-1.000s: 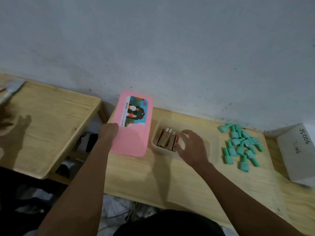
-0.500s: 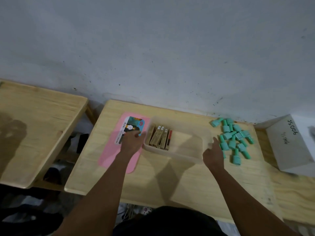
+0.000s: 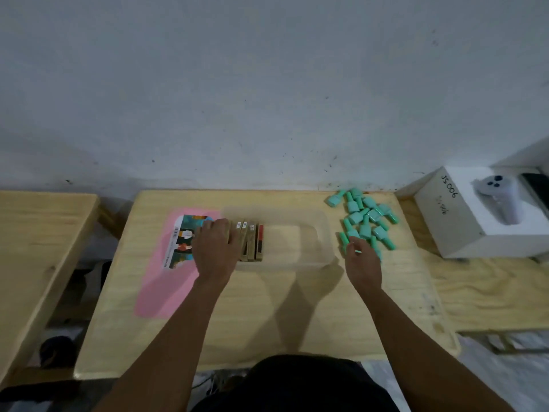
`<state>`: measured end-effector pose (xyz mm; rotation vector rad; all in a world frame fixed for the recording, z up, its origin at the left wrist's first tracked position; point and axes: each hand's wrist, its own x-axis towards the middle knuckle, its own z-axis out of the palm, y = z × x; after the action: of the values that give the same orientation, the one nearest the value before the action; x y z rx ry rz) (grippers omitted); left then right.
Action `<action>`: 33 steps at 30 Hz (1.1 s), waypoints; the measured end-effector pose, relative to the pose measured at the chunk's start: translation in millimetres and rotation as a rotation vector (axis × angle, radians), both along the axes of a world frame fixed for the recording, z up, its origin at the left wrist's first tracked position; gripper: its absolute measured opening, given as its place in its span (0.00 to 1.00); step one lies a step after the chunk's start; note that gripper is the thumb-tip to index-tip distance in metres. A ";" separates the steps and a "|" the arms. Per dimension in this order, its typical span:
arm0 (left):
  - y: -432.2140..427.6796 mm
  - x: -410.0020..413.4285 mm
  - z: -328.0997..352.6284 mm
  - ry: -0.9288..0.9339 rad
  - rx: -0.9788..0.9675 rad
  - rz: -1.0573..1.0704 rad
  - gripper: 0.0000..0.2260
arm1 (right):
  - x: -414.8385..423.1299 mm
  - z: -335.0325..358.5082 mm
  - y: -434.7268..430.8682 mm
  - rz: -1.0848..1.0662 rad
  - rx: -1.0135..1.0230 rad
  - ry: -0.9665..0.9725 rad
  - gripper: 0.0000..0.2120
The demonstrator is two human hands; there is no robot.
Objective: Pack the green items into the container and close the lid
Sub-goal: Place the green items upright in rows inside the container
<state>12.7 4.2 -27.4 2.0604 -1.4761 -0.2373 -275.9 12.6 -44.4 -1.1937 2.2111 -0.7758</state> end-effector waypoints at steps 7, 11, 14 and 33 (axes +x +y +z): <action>-22.3 -138.5 33.9 0.395 0.204 -0.686 0.08 | -82.2 -6.8 21.0 -0.132 0.132 -0.018 0.13; -41.9 -208.4 37.8 0.623 0.749 -0.688 0.21 | -116.6 -11.3 10.8 -0.020 0.236 -0.052 0.14; -53.2 -236.3 27.7 0.501 0.827 -0.592 0.24 | -129.3 -13.3 -3.3 0.034 0.257 -0.055 0.13; -95.2 -273.5 -16.1 0.279 0.882 -0.213 0.19 | -114.7 -21.9 -53.7 0.015 0.408 0.019 0.15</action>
<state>-260.8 -90.9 -43.5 2.3412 -1.5573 -1.4106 -390.5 -41.2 -66.4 -1.0130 2.2310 -0.2838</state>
